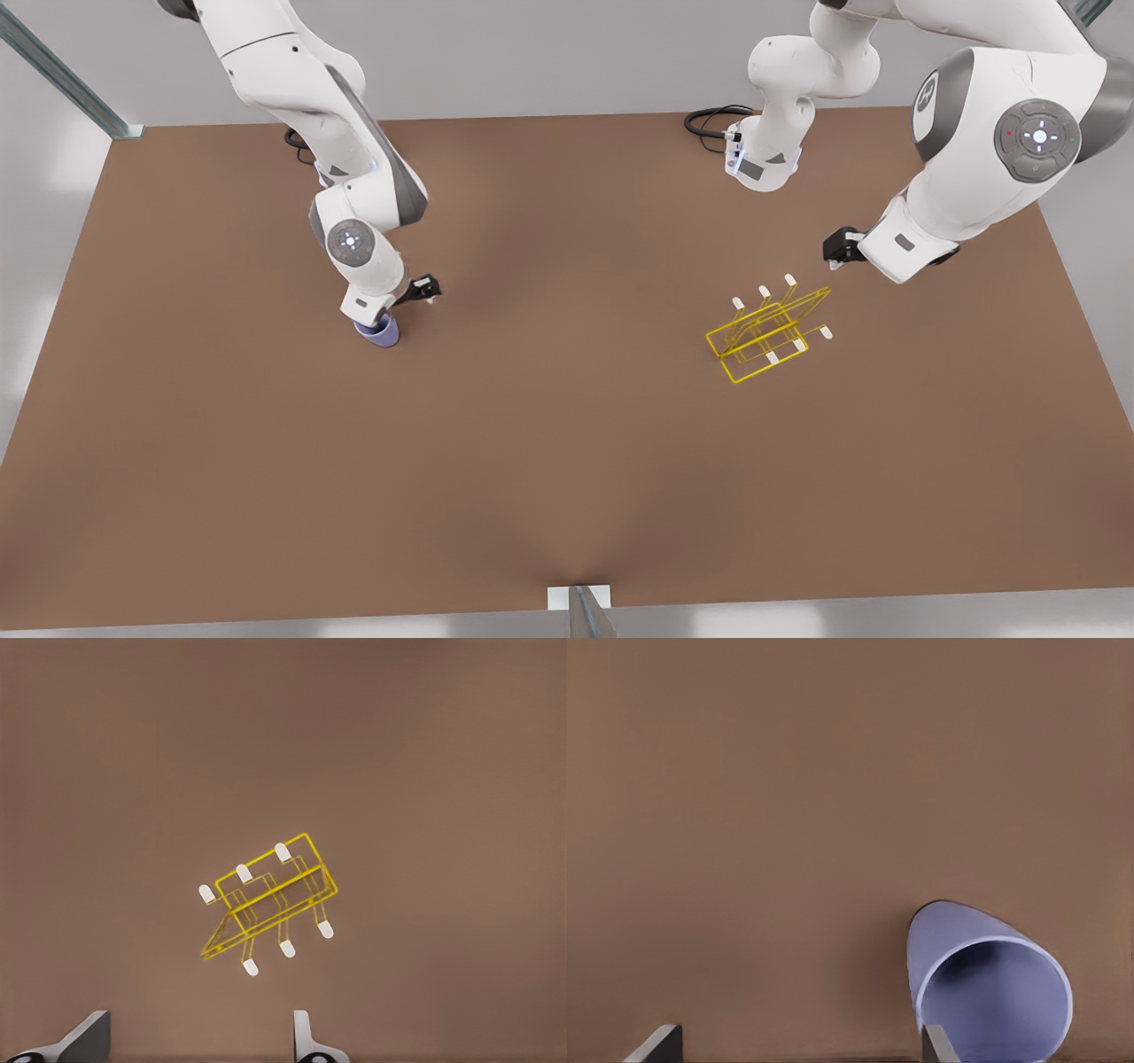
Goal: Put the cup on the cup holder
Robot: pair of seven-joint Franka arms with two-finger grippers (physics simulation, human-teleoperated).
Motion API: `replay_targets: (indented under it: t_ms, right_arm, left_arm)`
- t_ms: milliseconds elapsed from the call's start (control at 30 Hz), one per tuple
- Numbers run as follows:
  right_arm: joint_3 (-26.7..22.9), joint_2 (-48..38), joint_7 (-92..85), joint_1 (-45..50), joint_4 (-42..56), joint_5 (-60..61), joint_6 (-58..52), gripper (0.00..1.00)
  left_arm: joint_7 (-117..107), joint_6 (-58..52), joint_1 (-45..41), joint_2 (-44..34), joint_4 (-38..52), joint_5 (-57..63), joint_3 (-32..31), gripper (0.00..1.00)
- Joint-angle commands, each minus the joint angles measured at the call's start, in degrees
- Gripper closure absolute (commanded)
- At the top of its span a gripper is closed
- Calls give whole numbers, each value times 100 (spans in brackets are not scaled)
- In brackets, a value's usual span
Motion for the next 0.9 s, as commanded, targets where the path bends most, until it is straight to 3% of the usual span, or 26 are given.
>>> replay_targets:
  t_ms: [0, 300, 467, 567, 600, 867]
  right_arm:
    - [6, -38, 806, -399, -74, 18, 90, 0]
    - [32, -20, 815, -399, -179, 18, 73, 0]
    - [58, 226, 806, -355, 225, 10, 29, 0]
    - [-161, 525, 815, -13, 594, -8, -76, 0]
    - [-671, 595, 806, 462, 603, -8, -77, 0]
    - [-689, 604, 868, 445, 164, 1, -6, 0]
  left_arm:
    - [3, 4, 0, -3, 3, 3, -1, 0]
    - [3, -23, 0, 23, -6, 3, -1, 0]
    - [-6, -40, 0, 23, 3, 3, -27, 0]
    - [-6, -40, 0, 23, 3, 3, -27, 0]
    - [-6, -40, 0, 23, -6, 3, -27, 0]
    - [3, -58, 0, 23, 3, 3, -27, 0]
